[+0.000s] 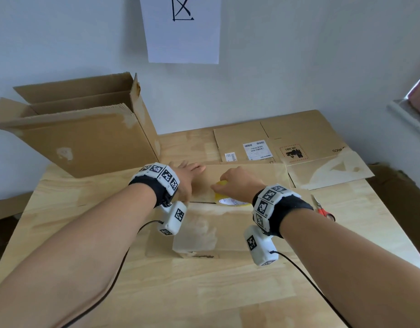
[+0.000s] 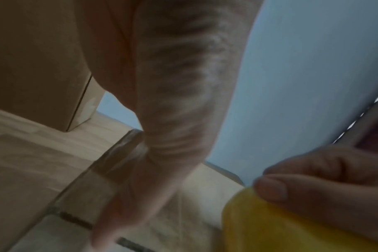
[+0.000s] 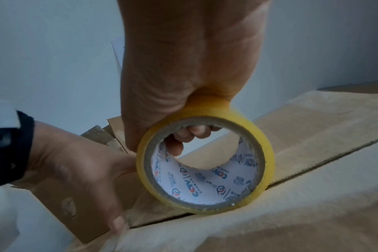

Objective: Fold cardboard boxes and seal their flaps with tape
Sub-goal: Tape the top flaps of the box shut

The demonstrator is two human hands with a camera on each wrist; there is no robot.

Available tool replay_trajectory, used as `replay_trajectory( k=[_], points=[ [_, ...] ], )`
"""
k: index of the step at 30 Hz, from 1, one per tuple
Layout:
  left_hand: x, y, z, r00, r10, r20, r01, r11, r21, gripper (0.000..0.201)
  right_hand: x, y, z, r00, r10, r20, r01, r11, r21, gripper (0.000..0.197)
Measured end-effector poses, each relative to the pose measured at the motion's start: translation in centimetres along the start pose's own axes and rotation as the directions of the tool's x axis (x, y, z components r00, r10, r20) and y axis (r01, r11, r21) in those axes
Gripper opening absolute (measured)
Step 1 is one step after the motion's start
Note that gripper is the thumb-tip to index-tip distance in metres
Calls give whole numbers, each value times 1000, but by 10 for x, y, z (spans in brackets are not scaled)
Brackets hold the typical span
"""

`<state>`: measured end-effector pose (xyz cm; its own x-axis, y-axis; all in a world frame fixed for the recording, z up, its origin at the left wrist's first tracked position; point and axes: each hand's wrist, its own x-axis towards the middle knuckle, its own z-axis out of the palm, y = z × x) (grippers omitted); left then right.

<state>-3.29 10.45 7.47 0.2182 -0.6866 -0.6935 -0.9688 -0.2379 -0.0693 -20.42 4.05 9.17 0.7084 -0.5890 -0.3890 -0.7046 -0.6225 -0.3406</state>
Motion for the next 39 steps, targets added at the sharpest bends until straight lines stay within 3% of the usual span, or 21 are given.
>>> replay_trajectory(
  k=[5, 7, 9, 11, 12, 14, 21, 26, 29, 39],
  points=[
    [-9, 1, 25, 998, 32, 49, -28, 997, -70, 129, 0, -1, 0, 1000, -1, -5, 1, 1000, -1, 49],
    [-13, 7, 37, 1000, 27, 9, -24, 968, -249, 115, 0, -1, -1, 1000, -2, -7, 2, 1000, 0, 51],
    [-12, 10, 46, 996, 3, -94, -57, 810, -583, 86, -1, 0, -1, 1000, -7, -11, 7, 1000, -2, 51],
    [-9, 12, 58, 968, -101, -228, -148, 500, -853, 62, -2, 1, -1, 1000, -15, -11, 15, 1000, -14, 50],
    [-7, 13, 65, 941, -189, -281, -198, 368, -909, 54, -3, 1, -1, 1000, -18, -10, 17, 1000, -19, 50],
    [-5, 18, 77, 883, -327, -338, -259, 261, -930, 45, -3, 1, -1, 1000, -28, -11, 28, 999, -24, 51],
    [5, 33, 106, 822, -360, -441, -353, 286, -891, 50, 2, 11, -2, 995, -102, 1, 102, 993, -59, 62],
    [10, 35, 111, 771, -435, -465, -351, 319, -880, 47, 5, 22, -9, 983, -179, -26, 180, 982, 63, 50],
    [13, 37, 112, 765, -441, -468, -349, 327, -878, 47, 1, 36, -11, 981, -166, -101, 180, 973, 145, 52],
    [14, 35, 112, 750, -426, -506, -364, 373, -853, 48, -1, 50, -14, 973, -182, -139, 187, 982, 22, 49]
  ],
)
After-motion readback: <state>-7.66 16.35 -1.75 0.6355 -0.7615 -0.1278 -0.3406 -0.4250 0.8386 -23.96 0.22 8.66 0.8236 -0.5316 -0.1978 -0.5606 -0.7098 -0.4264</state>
